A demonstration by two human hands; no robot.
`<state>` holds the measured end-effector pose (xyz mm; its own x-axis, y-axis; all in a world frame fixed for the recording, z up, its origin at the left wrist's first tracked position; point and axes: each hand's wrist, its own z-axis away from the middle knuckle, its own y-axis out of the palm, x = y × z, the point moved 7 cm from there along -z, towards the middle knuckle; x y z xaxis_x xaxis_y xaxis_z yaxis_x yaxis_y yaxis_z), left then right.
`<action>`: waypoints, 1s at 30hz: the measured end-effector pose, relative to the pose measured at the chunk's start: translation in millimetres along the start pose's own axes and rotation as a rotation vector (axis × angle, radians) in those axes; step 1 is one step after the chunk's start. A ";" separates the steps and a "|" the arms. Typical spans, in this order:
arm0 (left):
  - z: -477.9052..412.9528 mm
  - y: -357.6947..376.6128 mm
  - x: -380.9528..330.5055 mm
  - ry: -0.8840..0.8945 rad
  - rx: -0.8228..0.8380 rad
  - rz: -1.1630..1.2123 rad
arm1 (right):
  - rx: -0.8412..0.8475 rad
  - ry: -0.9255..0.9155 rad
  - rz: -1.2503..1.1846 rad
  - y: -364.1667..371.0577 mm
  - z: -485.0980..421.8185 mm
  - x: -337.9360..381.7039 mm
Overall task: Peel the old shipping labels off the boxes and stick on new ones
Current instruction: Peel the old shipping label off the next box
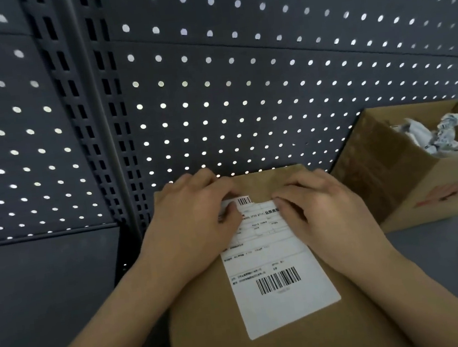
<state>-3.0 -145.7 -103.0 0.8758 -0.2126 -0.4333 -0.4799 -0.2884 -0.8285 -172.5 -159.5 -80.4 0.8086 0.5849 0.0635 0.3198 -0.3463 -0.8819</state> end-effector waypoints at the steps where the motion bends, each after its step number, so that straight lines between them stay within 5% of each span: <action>1: 0.4 0.3 0.5 -0.001 -0.002 0.006 | -0.009 -0.003 0.010 0.9 -1.0 0.2; 12: 2.0 1.8 3.4 -0.018 -0.004 -0.002 | -0.009 -0.006 0.120 4.7 -2.0 3.5; 30: 0.0 -0.3 0.5 0.004 -0.003 -0.063 | 0.053 0.099 -0.193 10.5 -9.0 -4.9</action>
<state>-2.4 -145.7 -103.0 0.9040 -0.1980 -0.3788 -0.4241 -0.3040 -0.8531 -168.7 -172.6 -85.7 0.7803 0.5606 0.2772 0.4494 -0.1945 -0.8719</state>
